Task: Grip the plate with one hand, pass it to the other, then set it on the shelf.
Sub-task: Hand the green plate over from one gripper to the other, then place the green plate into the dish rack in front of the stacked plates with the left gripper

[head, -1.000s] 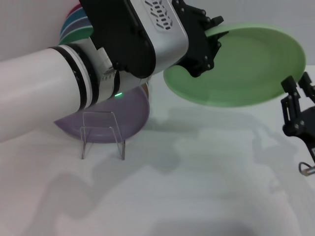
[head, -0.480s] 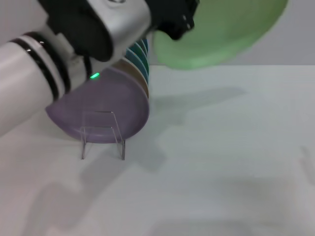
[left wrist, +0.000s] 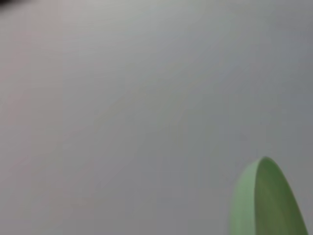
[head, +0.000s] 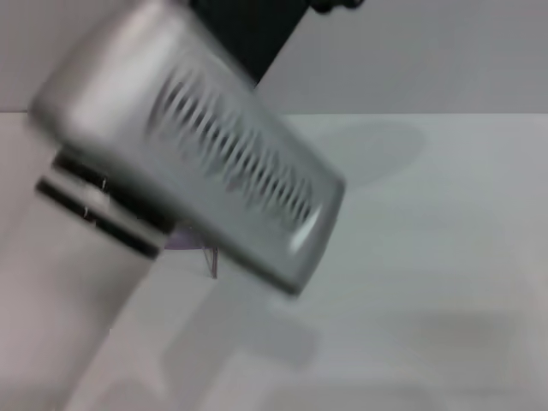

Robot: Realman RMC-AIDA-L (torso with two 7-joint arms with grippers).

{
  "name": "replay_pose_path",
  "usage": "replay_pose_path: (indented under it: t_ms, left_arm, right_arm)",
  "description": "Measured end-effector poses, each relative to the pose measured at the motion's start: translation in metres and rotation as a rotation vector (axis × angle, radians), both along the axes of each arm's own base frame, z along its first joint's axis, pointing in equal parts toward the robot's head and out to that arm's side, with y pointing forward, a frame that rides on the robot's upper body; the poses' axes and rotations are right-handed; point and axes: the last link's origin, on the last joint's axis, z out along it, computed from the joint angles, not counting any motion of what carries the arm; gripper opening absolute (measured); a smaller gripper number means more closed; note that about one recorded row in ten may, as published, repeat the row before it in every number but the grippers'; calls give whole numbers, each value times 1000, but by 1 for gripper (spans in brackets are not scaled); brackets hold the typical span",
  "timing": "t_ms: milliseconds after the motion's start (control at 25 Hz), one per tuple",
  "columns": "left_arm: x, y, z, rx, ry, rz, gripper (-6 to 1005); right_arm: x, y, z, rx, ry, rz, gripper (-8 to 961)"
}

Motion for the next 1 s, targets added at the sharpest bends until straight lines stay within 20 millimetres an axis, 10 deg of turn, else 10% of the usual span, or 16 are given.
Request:
replay_pose_path:
  t_ms: [280,560,1000]
  left_arm:
    - [-40,-18,7,-79,-332,-190,81]
    - [-127,0,13,-356,-337,-99,81]
    - [-208,31,58,-610,-402,-189,82]
  right_arm:
    - [-1,5,1,-7,0,14,717]
    - [-2,11,2,-12,-7,23,718]
    - [-6,17,1,-30,18,56,717]
